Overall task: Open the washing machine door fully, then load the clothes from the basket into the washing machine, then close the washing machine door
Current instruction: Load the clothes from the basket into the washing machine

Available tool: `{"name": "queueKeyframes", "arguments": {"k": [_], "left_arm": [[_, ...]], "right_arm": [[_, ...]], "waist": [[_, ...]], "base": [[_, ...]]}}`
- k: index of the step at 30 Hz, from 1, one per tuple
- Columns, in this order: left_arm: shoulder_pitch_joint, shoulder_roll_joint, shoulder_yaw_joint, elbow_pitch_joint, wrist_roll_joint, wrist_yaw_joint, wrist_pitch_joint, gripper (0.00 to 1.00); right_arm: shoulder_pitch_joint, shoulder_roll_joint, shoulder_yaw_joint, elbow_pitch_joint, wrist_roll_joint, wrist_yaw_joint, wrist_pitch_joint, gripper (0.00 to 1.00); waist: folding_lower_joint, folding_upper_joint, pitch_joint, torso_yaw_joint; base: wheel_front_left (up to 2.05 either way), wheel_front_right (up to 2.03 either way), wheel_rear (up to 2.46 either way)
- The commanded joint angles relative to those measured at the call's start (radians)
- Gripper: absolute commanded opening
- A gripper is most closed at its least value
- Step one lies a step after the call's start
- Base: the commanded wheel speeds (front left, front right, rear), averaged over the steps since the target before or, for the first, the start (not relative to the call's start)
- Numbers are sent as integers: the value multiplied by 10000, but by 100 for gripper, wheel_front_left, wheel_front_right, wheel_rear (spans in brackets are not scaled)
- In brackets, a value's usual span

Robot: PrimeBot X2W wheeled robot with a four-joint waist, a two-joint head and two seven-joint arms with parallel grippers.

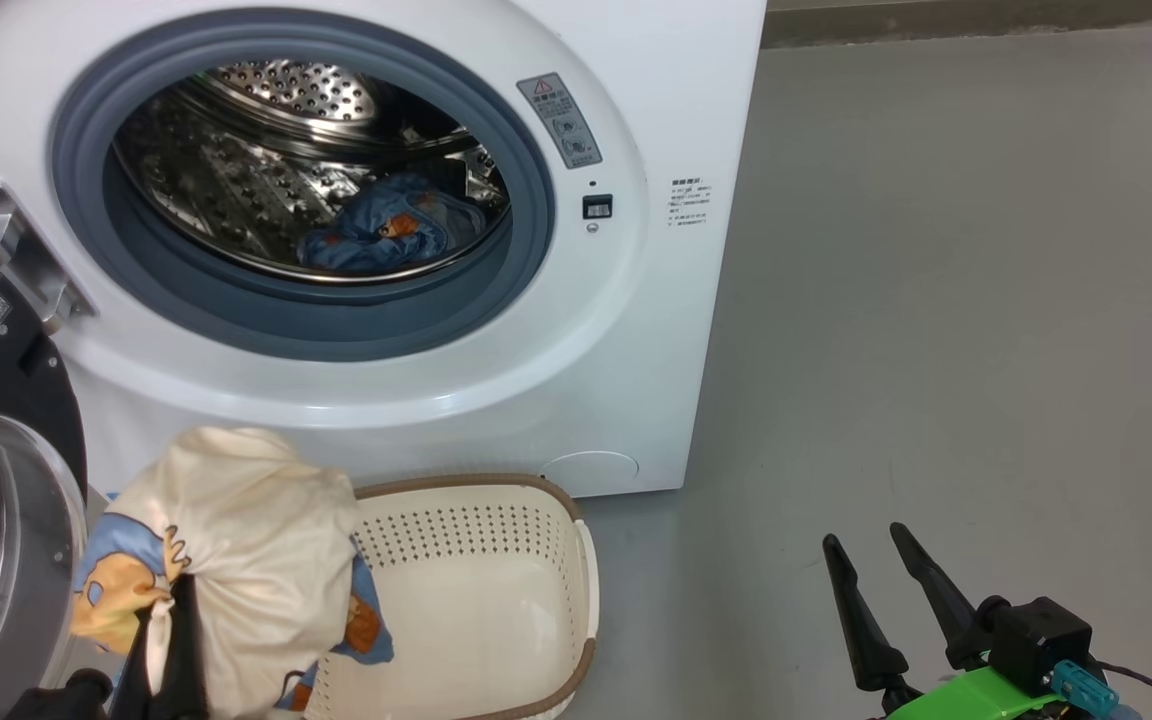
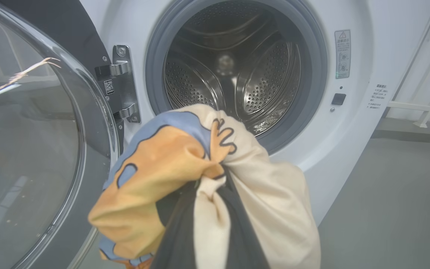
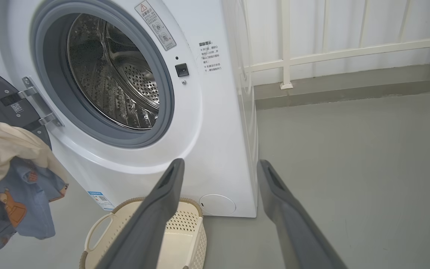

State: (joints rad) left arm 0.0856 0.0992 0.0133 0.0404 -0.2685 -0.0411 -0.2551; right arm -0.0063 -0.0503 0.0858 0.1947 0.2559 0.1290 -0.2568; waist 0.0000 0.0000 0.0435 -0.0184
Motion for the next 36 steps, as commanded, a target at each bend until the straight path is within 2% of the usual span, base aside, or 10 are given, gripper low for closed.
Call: {"name": "queueKeyframes", "arguments": {"k": [1, 24, 36], "left_arm": [[-254, 64, 421, -287, 110, -50, -66, 0], [-389, -279, 653, -82, 223, -425, -66, 0], [-1351, -365, 590, 387, 192, -666, -67, 0]], "right_arm": [[-88, 1, 221, -270, -53, 17, -49, 100], [-51, 1, 154, -218, 35, 17, -49, 100], [-307, 1, 202, -280, 62, 17, -49, 100]], "waist": [[0, 0, -3, 7], [0, 0, 82, 136], [0, 0, 1011, -54]], "base": [[0, 0, 0], [0, 0, 0], [0, 0, 0]]}}
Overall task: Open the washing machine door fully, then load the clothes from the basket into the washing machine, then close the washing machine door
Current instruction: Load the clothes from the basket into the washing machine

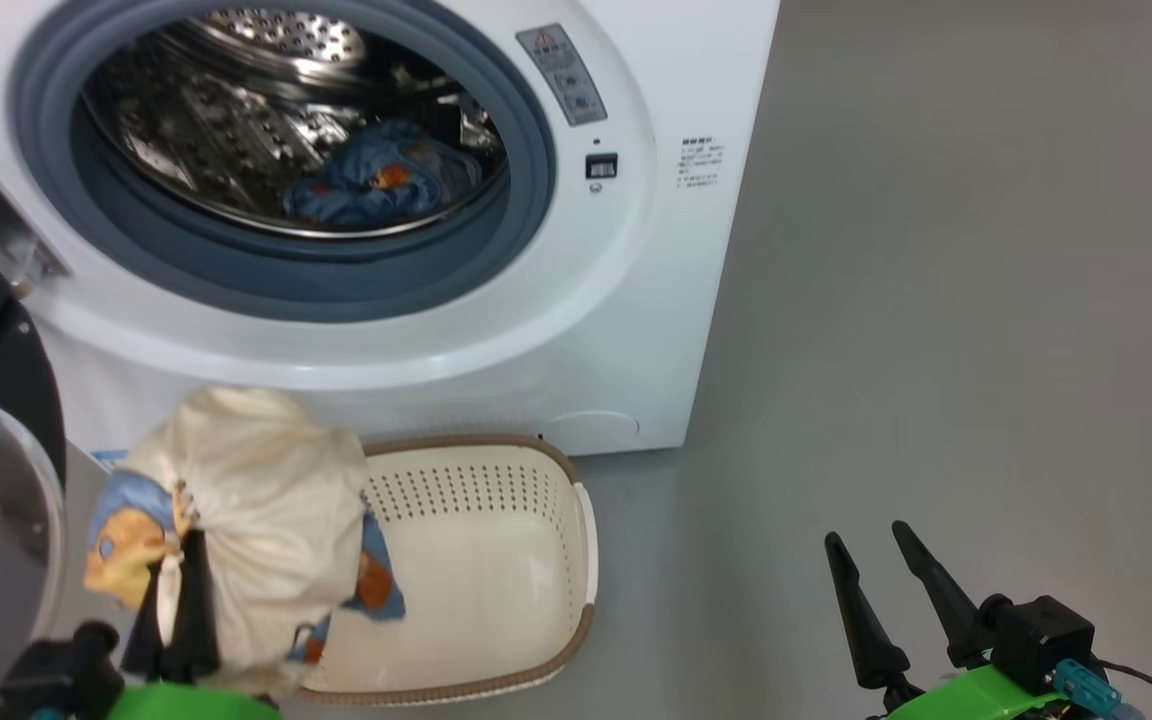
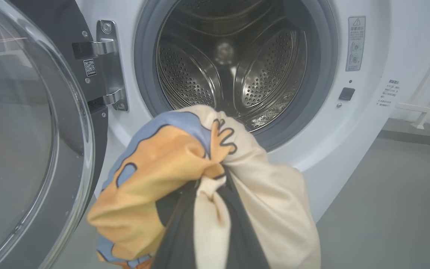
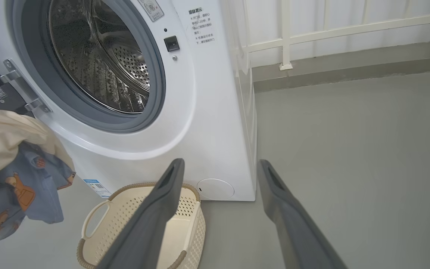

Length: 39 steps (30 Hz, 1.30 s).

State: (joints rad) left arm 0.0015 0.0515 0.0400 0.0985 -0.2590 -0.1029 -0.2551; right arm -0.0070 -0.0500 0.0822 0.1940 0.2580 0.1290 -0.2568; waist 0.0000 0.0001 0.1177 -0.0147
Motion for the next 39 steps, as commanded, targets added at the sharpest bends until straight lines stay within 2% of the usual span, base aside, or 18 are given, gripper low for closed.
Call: {"name": "queueKeyframes", "arguments": {"k": [1, 12, 19, 39], "left_arm": [[-663, 109, 326, -147, 93, -67, -67, 0], [-2870, 153, 247, 705, 140, -210, -67, 0], [-4829, 451, 165, 1418, 141, -259, -67, 0], [-10386, 2061, -1291, 4914, -205, -277, 16, 0]], "right_arm": [[-332, -3, 237, -291, 27, 17, -49, 100], [-786, -3, 401, -495, -78, 17, -49, 100], [-1290, -3, 547, -637, -69, 17, -49, 100], [-1983, -3, 886, -748, 376, 17, -49, 100]], "waist": [[0, -1, 381, -115], [0, -1, 1775, -319], [0, -1, 2706, -504], [0, -1, 4363, -1172]], "base": [[0, 0, 0], [0, 0, 0], [0, 0, 0], [0, 0, 0]]}}
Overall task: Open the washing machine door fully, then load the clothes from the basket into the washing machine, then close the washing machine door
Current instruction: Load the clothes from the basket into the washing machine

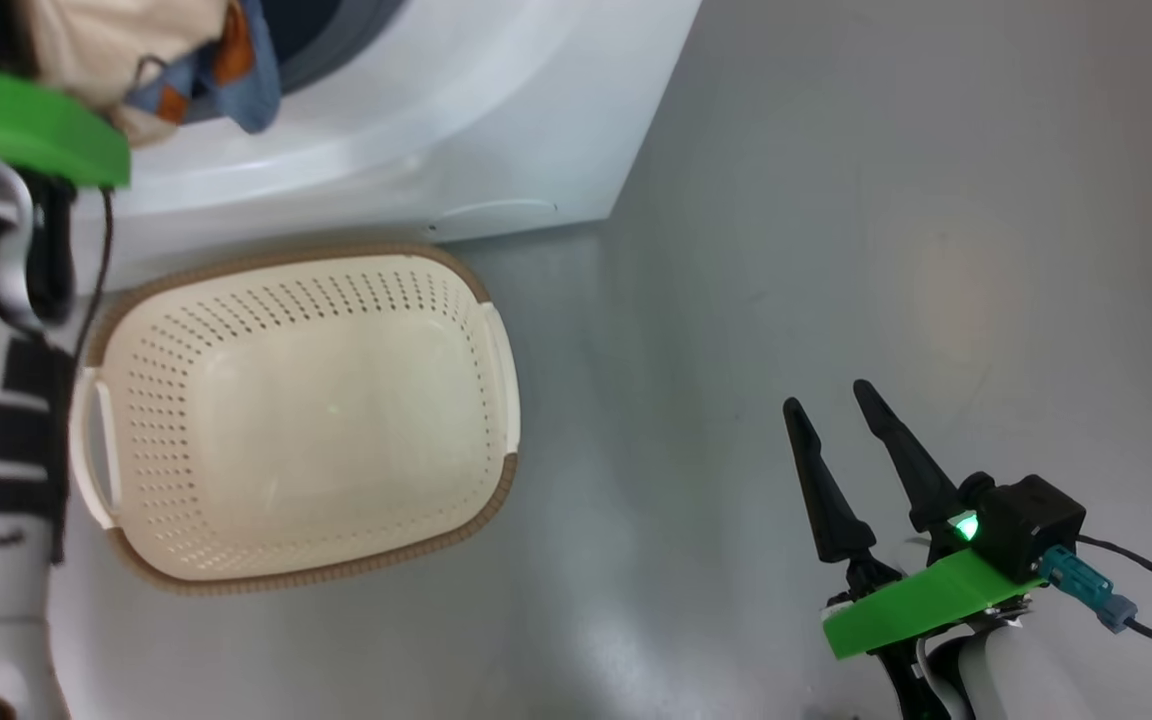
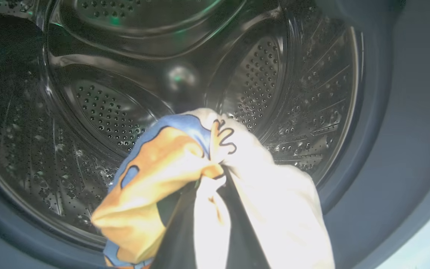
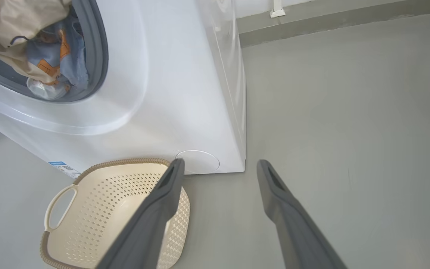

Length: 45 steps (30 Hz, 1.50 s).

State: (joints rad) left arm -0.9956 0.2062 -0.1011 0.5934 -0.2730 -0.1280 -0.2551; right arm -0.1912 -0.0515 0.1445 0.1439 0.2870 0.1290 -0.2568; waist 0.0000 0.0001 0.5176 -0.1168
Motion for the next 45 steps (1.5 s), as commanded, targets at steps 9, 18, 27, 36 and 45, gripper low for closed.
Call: {"name": "queueKeyframes", "arguments": {"k": [9, 18, 27, 36, 45], "left_arm": [[-2679, 976, -413, 1855, -13, -26, 920, 0], [-4119, 1025, -794, 2751, 190, -26, 775, 0], [-5145, 1134, -817, 3116, 321, 142, 67, 0], [-4730, 1754, -296, -381, 1286, 685, -63, 0], [-4339, 1504, -27, 412, 1192, 493, -65, 0]], "right_arm": [[-476, 13, 621, -251, 272, 17, -49, 100], [-522, 13, 951, -258, 317, 17, -49, 100], [-450, 13, 1323, -323, 529, 17, -49, 100], [-588, 13, 1736, -366, 832, 17, -49, 100], [-712, 13, 1775, -231, 875, 17, -49, 100]], "waist": [[0, -1, 1516, -285], [0, -1, 2280, -422], [0, -1, 2906, -727], [0, -1, 3353, -1059], [0, -1, 3335, -951]], "base": [[0, 0, 0], [0, 0, 0], [0, 0, 0], [0, 0, 0], [0, 0, 0]]}}
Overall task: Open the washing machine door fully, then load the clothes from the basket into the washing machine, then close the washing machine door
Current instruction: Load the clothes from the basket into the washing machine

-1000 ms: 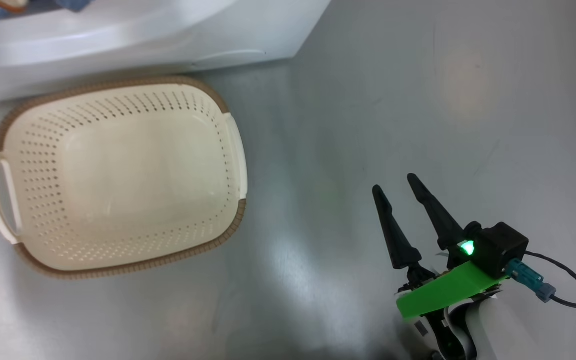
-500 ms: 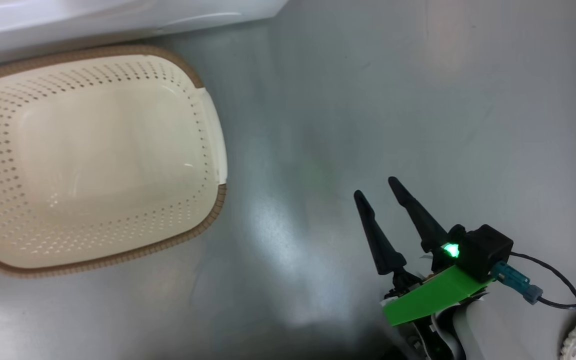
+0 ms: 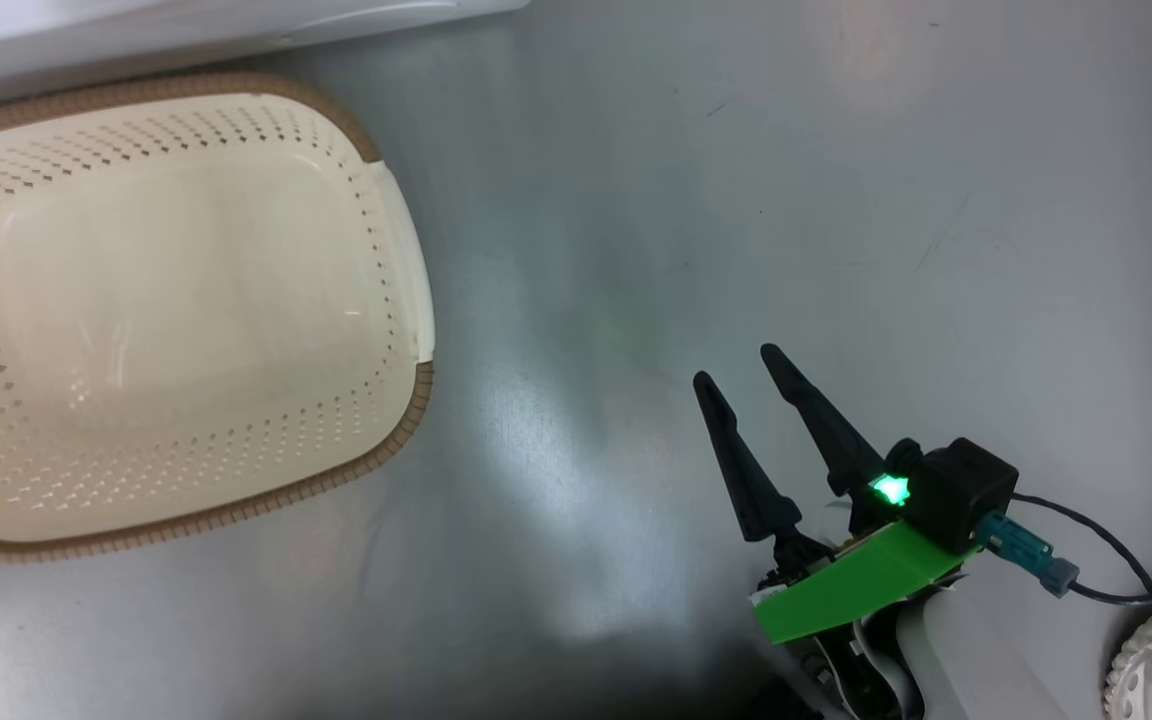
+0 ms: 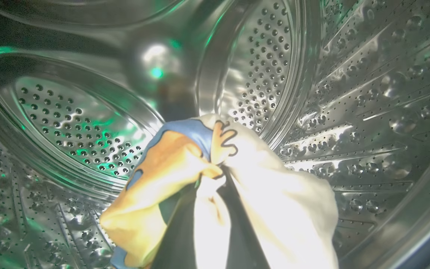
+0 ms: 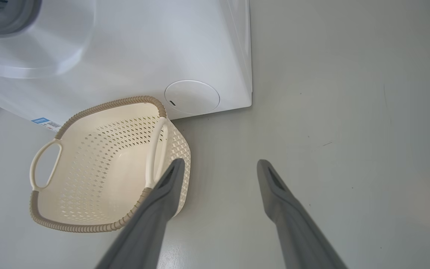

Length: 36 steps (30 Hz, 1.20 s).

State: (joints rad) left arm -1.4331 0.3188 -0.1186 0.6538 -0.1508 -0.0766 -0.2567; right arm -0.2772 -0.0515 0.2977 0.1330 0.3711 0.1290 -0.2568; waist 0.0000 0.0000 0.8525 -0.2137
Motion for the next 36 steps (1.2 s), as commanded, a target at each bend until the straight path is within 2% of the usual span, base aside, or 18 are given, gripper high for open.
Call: {"name": "queueKeyframes", "arguments": {"k": [1, 15, 16, 17, 24, 30, 36], "left_arm": [[0, 352, 155, -56, -38, -42, -50, 0], [-707, 158, -91, 2432, -262, -310, -50, 0], [-776, 158, -81, 2416, -268, -310, -50, 46], [-805, 154, -64, 2409, -276, -294, -50, 100], [-724, 200, 12, 1711, -145, -196, -51, 100], [-523, 132, 23, 1674, -115, -213, -51, 100], [-454, -118, -29, 2744, -400, -315, -13, 100]], "right_arm": [[136, 13, 239, -107, 38, 17, -49, 100], [84, 13, 241, 114, 72, 17, -49, 100], [76, 13, 246, 112, 76, 17, -49, 100], [71, 13, 251, 110, 85, 17, -49, 100], [18, 13, 303, 113, 183, 17, -49, 100], [11, 13, 278, 164, 216, 17, -49, 100], [-29, 13, 273, 224, 215, 17, -49, 100]], "waist": [[0, 0, -25, 32], [0, 0, -276, 86], [0, 0, -281, 80], [0, 0, -295, 75], [0, 0, -333, 9], [0, 0, -414, 45], [0, 0, -630, 118]], "base": [[0, 0, 0], [0, 0, 0], [0, 0, 0], [0, 0, 0], [0, 0, 0], [0, 0, 0], [0, 0, 0]]}}
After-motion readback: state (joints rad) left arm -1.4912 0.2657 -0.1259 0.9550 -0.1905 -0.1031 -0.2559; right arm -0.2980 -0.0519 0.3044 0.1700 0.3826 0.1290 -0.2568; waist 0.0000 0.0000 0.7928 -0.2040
